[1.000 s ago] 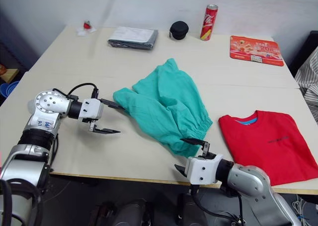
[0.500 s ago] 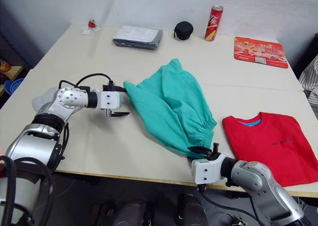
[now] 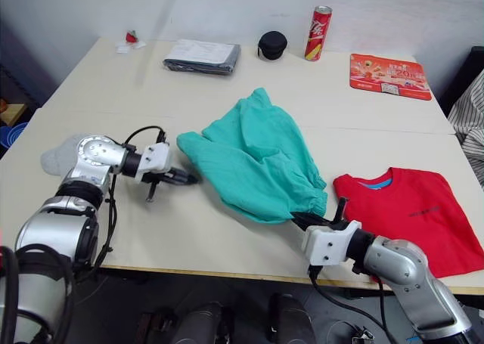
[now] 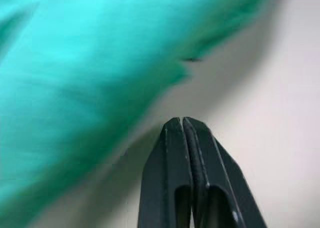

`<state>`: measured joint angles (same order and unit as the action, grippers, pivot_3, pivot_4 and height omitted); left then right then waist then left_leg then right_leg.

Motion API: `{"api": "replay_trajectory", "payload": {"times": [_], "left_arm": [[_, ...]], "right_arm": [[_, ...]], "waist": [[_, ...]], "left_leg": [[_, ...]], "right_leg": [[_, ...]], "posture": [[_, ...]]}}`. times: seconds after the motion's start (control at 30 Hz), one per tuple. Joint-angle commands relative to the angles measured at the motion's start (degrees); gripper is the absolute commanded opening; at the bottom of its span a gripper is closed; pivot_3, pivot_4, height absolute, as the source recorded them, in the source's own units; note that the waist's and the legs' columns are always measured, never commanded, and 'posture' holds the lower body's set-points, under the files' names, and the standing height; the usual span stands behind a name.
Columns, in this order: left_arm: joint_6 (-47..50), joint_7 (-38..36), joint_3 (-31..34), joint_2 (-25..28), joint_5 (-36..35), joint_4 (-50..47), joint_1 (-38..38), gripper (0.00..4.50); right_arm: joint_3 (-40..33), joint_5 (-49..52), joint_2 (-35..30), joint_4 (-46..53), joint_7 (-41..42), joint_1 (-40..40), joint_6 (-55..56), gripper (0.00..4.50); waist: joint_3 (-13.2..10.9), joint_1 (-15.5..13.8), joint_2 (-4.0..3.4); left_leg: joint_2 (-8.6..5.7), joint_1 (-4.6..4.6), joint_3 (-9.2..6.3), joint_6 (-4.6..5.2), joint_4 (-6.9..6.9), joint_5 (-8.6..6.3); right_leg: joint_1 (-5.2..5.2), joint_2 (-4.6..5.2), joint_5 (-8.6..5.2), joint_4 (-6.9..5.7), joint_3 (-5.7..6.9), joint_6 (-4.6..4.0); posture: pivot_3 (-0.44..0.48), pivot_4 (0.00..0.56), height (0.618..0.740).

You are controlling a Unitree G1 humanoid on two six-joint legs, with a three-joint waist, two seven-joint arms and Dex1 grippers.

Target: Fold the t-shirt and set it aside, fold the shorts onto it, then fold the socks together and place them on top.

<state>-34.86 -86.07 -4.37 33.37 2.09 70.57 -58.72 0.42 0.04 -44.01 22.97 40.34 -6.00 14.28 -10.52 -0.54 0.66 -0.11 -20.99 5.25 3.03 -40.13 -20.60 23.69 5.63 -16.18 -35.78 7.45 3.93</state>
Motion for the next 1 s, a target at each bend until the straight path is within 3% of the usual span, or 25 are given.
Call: {"api": "replay_trajectory", "payload": {"times": [0.03, 0.13, 0.27, 0.43, 0.53, 0.63, 0.73, 1.0], "left_arm": [[5.91, -6.43, -1.36, 4.79, -10.03, -11.6, 5.6, 0.05], [10.48, -6.39, -0.82, 7.7, -16.54, -22.99, 11.7, 0.05], [15.82, 2.6, 4.66, 7.99, -19.22, -29.81, 14.52, 0.22], [6.61, 5.91, 3.72, 6.04, -13.75, -24.79, 11.56, 1.63], [3.3, 3.77, 2.53, 4.35, -12.46, -21.34, 9.51, 2.64], [8.16, -4.2, 0.97, 3.71, -14.4, -23.21, 10.43, 3.61], [14.03, -5.26, -0.28, 3.7, -14.9, -26.98, 12.67, 4.47], [30.41, 0.06, -3.64, 2.64, -15.75, -44.66, 20.99, 4.47]], "right_arm": [[-5.2, 16.43, -0.81, 4.75, 5.55, -2.66, -4.03, 0.0], [-8.65, 22.52, -2.23, 5.65, 8.41, -4.4, -7.89, 0.0], [-10.09, 22.78, -3.49, 4.92, 11.83, -6.21, -7.86, 0.0], [-8.38, 21.93, -1.91, 4.66, 12.13, -4.82, -8.38, 0.0], [-7.75, 22.37, -0.8, 5.05, 11.14, -3.11, -9.88, 0.0], [-7.74, 24.05, 0.64, 6.39, 9.48, -1.48, -13.02, 0.0], [-8.11, 25.87, 2.21, 7.85, 7.21, 0.0, -16.68, 0.0], [-10.57, 30.23, 5.45, 10.09, 0.45, 4.17, -25.64, 0.0]], "waist": [[0.0, 0.28, 0.01], [-0.01, 0.51, 0.01], [0.0, -0.12, 0.01], [0.0, -0.61, 0.01], [0.0, -0.79, 0.01], [0.0, -0.76, 0.01], [0.0, -0.57, 0.0], [0.0, -0.46, 0.0]], "left_leg": [[0.01, -0.03, -0.09, 0.0, 0.0, 0.0], [0.0, -0.01, -0.15, 0.0, -0.01, 0.0], [-0.03, 0.0, -0.31, 0.02, -0.1, -0.01], [-0.08, 0.01, -0.26, 0.04, -0.08, -0.02], [-0.1, -0.03, -0.22, 0.04, -0.1, -0.02], [-0.1, -0.03, -0.17, 0.04, -0.08, -0.02], [-0.07, -0.06, -0.17, 0.04, -0.08, -0.02], [-0.07, -0.05, -0.21, 0.04, -0.08, -0.02]], "right_leg": [[-0.01, 0.07, 0.0, 0.01, -0.22, 0.0], [-0.05, 0.16, 0.0, 0.01, -0.32, -0.01], [-0.16, 0.26, 0.0, 0.03, -0.27, -0.01], [-0.15, 0.25, 0.0, 0.03, -0.26, -0.01], [-0.13, 0.22, 0.01, 0.01, -0.24, -0.01], [-0.11, 0.18, 0.01, 0.02, -0.23, -0.01], [-0.08, 0.13, 0.01, 0.02, -0.24, -0.01], [-0.08, 0.18, 0.0, 0.0, -0.32, -0.01]], "posture": [[0.0, 0.15, 0.74], [0.0, 0.15, 0.74], [0.0, 0.15, 0.74], [0.0, 0.15, 0.74], [0.0, 0.15, 0.74], [0.0, 0.15, 0.74], [0.0, 0.15, 0.74], [0.0, 0.15, 0.74]]}}
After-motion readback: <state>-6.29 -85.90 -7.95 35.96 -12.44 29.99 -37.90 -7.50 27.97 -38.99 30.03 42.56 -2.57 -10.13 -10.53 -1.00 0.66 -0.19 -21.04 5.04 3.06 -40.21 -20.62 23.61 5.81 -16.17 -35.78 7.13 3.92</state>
